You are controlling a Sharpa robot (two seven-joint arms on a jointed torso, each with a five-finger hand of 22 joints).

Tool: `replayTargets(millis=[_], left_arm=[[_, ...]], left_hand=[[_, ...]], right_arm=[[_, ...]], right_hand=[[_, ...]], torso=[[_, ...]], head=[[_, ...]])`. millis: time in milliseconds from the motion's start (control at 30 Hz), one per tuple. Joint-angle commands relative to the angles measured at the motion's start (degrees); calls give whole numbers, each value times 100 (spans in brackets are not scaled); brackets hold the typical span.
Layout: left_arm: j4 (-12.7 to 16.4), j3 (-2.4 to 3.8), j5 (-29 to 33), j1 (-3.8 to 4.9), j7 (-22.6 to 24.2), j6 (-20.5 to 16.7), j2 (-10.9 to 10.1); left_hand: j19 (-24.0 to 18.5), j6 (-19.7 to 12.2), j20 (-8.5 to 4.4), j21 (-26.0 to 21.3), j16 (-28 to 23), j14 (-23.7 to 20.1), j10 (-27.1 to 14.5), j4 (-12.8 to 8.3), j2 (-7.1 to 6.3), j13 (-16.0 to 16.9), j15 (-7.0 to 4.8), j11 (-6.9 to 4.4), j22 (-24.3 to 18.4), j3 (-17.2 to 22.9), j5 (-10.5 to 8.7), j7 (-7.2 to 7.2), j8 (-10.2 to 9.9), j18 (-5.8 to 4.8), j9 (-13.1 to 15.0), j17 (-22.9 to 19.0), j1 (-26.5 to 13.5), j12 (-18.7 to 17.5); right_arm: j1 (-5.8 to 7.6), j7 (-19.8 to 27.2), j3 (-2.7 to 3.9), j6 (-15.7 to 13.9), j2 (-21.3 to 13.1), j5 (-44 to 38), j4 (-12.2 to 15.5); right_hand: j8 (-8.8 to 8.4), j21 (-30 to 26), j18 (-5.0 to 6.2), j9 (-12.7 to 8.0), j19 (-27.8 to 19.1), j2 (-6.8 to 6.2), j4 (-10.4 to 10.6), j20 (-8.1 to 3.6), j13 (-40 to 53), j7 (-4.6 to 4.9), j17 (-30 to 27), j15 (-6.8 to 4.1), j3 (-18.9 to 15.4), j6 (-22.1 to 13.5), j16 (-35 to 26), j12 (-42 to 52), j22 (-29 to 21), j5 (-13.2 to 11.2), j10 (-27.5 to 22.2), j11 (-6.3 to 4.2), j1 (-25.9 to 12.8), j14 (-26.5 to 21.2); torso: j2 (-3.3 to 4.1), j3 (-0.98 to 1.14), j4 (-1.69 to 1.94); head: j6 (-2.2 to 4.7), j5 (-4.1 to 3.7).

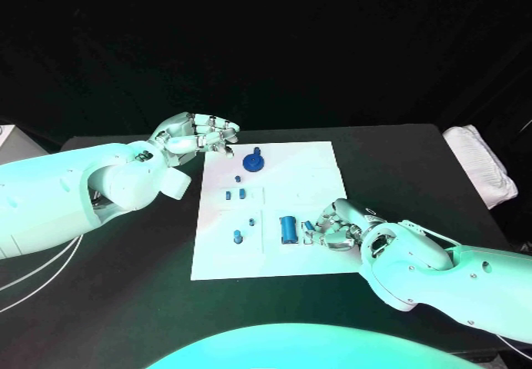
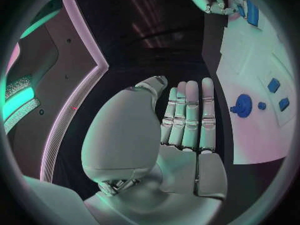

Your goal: Assemble the parts on the task board

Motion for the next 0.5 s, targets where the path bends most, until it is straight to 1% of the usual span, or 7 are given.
replayTargets(millis=[33,200,267,400,500], left_arm=[[10,3,18,3,14,103,10],[11,3,18,3,11,99,7],[11,3,18,3,10,96,5],[9,3,18,3,7,96,5],[7,3,18,3,7,93,4]], left_hand=[[47,35,-2,-20,7,-27,-37,14,8,10,5,0,-5,-13,-1,0,-23,61,6,5,32,23],[47,35,-1,-21,7,-28,-40,21,14,12,6,2,-5,-14,-1,1,-23,61,6,6,27,24],[47,35,-1,-21,7,-28,-40,21,14,12,6,2,-5,-14,-1,1,-23,61,6,6,27,24],[47,35,-1,-21,7,-28,-40,21,14,12,6,2,-5,-14,-1,1,-23,61,6,6,27,24],[47,35,-1,-21,7,-28,-40,21,14,12,6,2,-5,-14,-1,1,-23,61,6,6,27,24]], right_arm=[[1,-47,-1,357,18,61,-11],[2,-58,-1,365,27,74,-37],[2,-48,-1,342,33,73,-38],[2,-2,-1,257,51,65,-29],[2,65,-1,131,65,58,-7]], right_hand=[[20,-18,-28,5,573,-2,38,-37,1208,-32,1428,-46,-13,-6,12,5,1492,-27,390,-27,-64,581],[19,-18,-28,5,573,4,59,-36,1207,-29,1422,-45,-25,-11,9,1,1492,-20,389,-25,-107,579],[20,-23,-27,5,572,6,67,-35,1207,-29,1421,-44,-31,-12,9,0,1491,-23,389,-24,-123,579],[22,-21,-27,6,572,2,93,-33,1209,-26,1425,-42,-58,-15,10,0,1491,-53,389,-22,-180,580],[24,-12,-29,7,575,8,104,-33,1211,-26,1426,-41,-67,-15,11,3,1494,-72,391,-21,-201,580]], torso=[[-2,7,-5],[-9,0,0],[-6,1,-2],[-5,7,-2],[-2,7,-3]], head=[[4,15],[-7,6],[-7,7],[1,11],[4,11]])
